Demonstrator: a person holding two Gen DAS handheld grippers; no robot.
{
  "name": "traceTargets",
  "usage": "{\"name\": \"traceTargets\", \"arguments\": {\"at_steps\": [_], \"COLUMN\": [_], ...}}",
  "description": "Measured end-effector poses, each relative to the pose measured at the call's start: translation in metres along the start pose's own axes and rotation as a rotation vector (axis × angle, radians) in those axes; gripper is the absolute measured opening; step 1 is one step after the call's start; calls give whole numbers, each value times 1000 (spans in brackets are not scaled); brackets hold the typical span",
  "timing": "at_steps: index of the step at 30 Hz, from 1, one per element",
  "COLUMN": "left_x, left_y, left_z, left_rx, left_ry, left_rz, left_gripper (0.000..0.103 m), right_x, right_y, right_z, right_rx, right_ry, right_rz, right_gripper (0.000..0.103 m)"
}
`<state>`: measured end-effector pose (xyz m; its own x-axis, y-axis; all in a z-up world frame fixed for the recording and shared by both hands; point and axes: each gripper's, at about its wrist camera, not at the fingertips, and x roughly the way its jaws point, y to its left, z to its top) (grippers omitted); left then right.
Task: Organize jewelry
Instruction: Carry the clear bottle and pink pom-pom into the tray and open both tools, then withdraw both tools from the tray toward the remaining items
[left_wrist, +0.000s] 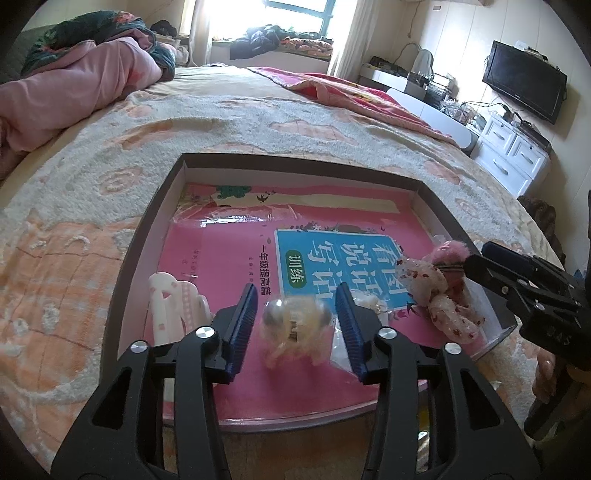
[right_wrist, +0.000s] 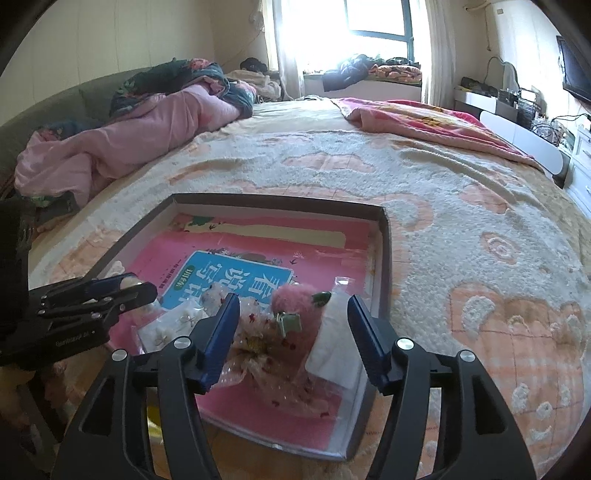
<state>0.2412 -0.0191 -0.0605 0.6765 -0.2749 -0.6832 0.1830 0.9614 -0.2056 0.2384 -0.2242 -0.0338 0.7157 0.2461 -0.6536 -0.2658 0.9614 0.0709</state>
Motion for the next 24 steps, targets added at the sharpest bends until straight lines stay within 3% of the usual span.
{"name": "traceTargets", "arguments": {"at_steps": [3,8,11,15,20,24], "left_x": [-5,-16,-24,-34,-48,-58], "left_y": [0,-5,-8,-11,-12,-12], "left_z": [1,1,1,1,-1,-4], "left_rx": [-3,2,2,-7,-16,-15], "left_ry": [-10,-28,-40,-59,-82,-95], "left_rz": [1,7,11,9,14,20], "left_gripper": [46,57,64,80,91,91], "right_x": [-10,-25,-34,-45,-59,-69], "right_y": [-3,-5,-6,-6,-5,-3], "right_z": [-3,-6,-7,-10,-13,-16], "right_rx": [18,26,28,30,27,25], "right_ry": [-16,-38,-56,-71,-94,-104], "right_rz": [2,3,0,6,8,17], "right_gripper": [71,71,82,84,87,87]}}
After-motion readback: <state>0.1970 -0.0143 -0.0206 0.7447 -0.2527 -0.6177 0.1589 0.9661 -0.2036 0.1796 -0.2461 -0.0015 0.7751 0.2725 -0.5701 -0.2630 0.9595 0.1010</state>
